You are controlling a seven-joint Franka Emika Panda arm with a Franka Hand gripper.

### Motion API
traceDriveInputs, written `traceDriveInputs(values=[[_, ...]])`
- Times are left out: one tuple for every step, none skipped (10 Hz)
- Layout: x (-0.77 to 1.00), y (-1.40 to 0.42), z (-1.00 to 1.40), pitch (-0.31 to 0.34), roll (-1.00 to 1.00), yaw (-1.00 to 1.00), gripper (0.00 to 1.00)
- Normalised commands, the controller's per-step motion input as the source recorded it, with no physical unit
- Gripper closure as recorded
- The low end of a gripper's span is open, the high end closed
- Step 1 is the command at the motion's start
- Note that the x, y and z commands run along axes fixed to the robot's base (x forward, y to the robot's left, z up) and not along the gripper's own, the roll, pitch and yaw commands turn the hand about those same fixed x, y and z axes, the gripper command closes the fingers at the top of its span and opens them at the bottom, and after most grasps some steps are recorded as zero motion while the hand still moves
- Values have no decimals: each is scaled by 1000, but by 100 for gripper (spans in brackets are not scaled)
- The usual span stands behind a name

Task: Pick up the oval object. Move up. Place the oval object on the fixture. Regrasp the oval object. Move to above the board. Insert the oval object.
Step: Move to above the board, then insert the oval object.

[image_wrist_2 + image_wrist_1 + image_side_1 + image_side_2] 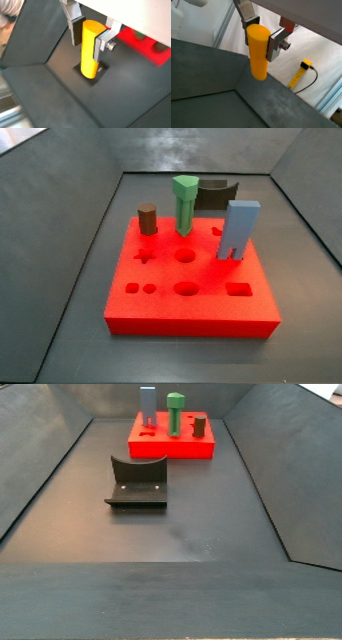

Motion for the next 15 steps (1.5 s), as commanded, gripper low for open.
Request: traceDriveInputs(values=[[-286, -1000, 208, -44, -1000, -83, 100], [-285, -1000, 207, -43, -1000, -86, 100], [-301, -1000, 218, -35, -1000, -88, 100], [-313, -1000, 221, -32, -1000, -91, 100], [-212, -610, 133, -24, -1000, -91, 100], [-157, -426, 86, -23, -1000, -94, 100], [-101, -181, 46, -25, -1000, -88, 100], [-89, -68, 18, -37, -1000, -82, 100], [-83, -21, 11, -50, -931, -72, 100], [-71, -3, 5, -55, -772, -61, 100], [-55, 4, -2, -47, -475, -30, 100], [-33, 2, 0, -26, -271, -16, 100], [131, -1000, -1000, -160, 74, -34, 100], [166, -1000, -977, -183, 83, -51, 100], [163, -1000, -977, -184, 80, -46, 100]])
